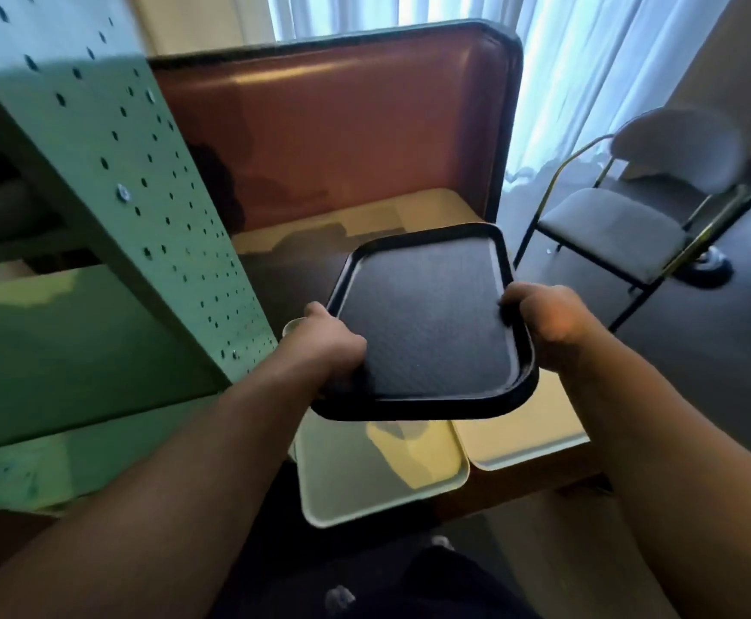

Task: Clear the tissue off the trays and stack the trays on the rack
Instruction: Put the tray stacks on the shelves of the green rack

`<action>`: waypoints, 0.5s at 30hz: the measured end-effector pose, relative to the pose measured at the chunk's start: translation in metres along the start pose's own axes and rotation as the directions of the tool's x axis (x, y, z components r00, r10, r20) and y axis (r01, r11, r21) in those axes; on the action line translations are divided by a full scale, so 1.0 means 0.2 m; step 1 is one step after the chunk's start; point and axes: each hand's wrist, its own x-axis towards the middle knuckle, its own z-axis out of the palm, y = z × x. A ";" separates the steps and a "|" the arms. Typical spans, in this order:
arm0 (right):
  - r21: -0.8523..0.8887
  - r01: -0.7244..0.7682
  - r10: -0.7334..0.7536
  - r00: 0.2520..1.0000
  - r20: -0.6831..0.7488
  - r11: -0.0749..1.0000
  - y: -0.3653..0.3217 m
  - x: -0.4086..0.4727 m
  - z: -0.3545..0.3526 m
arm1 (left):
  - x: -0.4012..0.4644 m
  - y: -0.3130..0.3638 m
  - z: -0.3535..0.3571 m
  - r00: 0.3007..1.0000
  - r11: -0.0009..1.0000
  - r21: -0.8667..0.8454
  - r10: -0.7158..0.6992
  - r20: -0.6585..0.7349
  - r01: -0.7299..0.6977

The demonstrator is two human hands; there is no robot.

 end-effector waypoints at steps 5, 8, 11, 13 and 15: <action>0.031 -0.020 0.017 0.996 0.092 0.999 -0.07 -0.10 -0.18 | -0.30 0.04 -0.17 0.972 0.970 0.070 0.233 -0.001 -0.232; 0.026 -0.039 0.031 0.968 0.250 0.999 -0.12 -0.14 -0.25 | -0.45 0.00 -0.31 0.961 0.958 -0.186 0.246 0.130 -0.220; 0.065 -0.058 0.022 0.892 0.451 0.996 -0.19 -0.21 -0.31 | -0.58 -0.08 -0.40 0.958 0.922 -0.312 0.270 0.099 -0.228; 0.058 0.013 -0.043 0.833 0.552 0.998 -0.23 -0.25 -0.33 | -0.67 -0.13 -0.44 0.937 0.863 -0.409 0.346 0.054 -0.295; 0.049 0.048 -0.067 0.841 0.538 0.998 -0.27 -0.30 -0.33 | -0.75 -0.18 -0.48 0.900 0.809 -0.451 0.436 0.029 -0.378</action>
